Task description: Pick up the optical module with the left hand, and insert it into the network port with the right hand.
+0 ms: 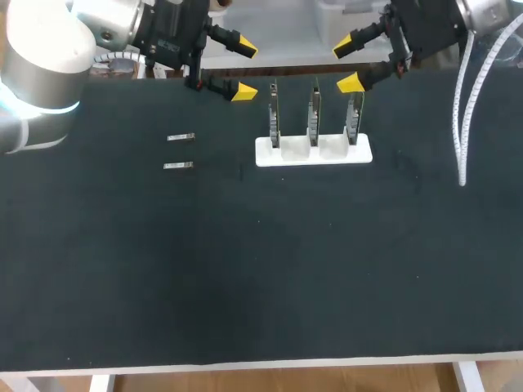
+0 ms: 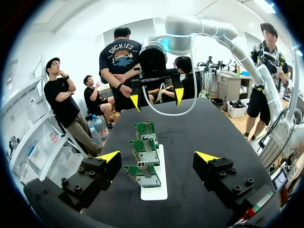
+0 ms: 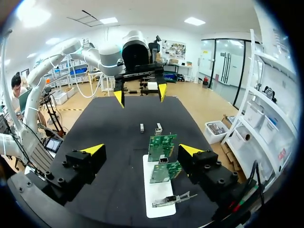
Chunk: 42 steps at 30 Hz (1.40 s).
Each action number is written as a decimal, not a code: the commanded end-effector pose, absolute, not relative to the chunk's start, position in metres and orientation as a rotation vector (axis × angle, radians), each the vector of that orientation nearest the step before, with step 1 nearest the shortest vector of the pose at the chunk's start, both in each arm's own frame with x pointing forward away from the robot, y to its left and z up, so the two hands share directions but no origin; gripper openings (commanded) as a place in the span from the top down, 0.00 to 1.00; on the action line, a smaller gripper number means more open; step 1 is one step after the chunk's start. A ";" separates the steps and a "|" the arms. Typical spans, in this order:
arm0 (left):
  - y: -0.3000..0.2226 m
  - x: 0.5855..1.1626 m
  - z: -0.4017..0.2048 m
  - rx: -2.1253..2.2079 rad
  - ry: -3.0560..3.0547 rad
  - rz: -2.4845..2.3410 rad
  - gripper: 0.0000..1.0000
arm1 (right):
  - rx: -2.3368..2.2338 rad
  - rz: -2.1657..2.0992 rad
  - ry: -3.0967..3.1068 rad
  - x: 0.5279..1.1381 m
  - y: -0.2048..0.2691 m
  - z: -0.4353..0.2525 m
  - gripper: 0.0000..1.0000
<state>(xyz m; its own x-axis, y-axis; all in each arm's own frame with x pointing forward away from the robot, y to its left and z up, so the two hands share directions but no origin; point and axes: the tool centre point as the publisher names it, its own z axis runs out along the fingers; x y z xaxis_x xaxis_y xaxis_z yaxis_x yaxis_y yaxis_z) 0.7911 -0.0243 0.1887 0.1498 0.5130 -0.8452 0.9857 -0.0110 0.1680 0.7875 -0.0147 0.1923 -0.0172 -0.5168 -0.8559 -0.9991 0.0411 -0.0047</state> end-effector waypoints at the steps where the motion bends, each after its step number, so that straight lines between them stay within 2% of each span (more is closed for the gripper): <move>1: -0.025 0.792 0.190 1.640 1.473 -0.752 0.00 | -1.558 0.847 1.625 0.783 -0.014 0.196 0.00; 42: -0.025 0.792 0.190 1.640 1.473 -0.752 0.00 | -1.619 0.924 1.676 0.771 -0.034 0.192 0.00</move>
